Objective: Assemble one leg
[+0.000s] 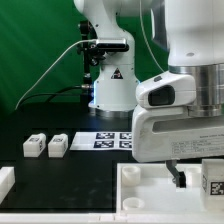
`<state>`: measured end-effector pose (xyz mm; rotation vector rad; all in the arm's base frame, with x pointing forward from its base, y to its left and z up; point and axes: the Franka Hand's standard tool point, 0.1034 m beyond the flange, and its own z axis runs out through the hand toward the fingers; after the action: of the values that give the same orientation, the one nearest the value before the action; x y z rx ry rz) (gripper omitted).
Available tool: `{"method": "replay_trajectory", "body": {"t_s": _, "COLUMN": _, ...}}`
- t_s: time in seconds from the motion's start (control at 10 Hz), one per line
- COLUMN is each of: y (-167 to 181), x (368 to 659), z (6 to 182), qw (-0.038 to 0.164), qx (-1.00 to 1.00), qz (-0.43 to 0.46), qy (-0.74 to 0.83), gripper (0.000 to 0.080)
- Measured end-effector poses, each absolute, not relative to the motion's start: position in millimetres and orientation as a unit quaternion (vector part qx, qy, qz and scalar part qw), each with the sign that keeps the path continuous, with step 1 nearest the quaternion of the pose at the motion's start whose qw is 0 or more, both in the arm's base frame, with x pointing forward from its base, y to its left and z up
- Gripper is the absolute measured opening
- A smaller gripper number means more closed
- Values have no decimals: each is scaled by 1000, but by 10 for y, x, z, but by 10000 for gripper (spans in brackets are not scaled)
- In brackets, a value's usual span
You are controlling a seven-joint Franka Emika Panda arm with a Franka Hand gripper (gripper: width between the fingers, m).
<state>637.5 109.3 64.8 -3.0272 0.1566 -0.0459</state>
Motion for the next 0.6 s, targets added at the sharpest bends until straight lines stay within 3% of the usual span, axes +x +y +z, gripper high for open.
{"method": "replay_trajectory", "body": {"t_s": 0.2, "y": 1101, "x": 6374, "z": 648, "qw": 58, "qx": -989, "qz": -10, "qy": 133, "gripper": 385}}
{"method": "replay_trajectory", "body": {"t_s": 0.3, "y": 1100, "x": 6375, "z": 649, "qw": 58, "qx": -985, "qz": -9, "qy": 163, "gripper": 290}}
{"method": "replay_trajectory", "body": {"t_s": 0.6, "y": 1093, "x": 6371, "z": 644, "qw": 58, "qx": -901, "qz": 11, "qy": 429, "gripper": 291}}
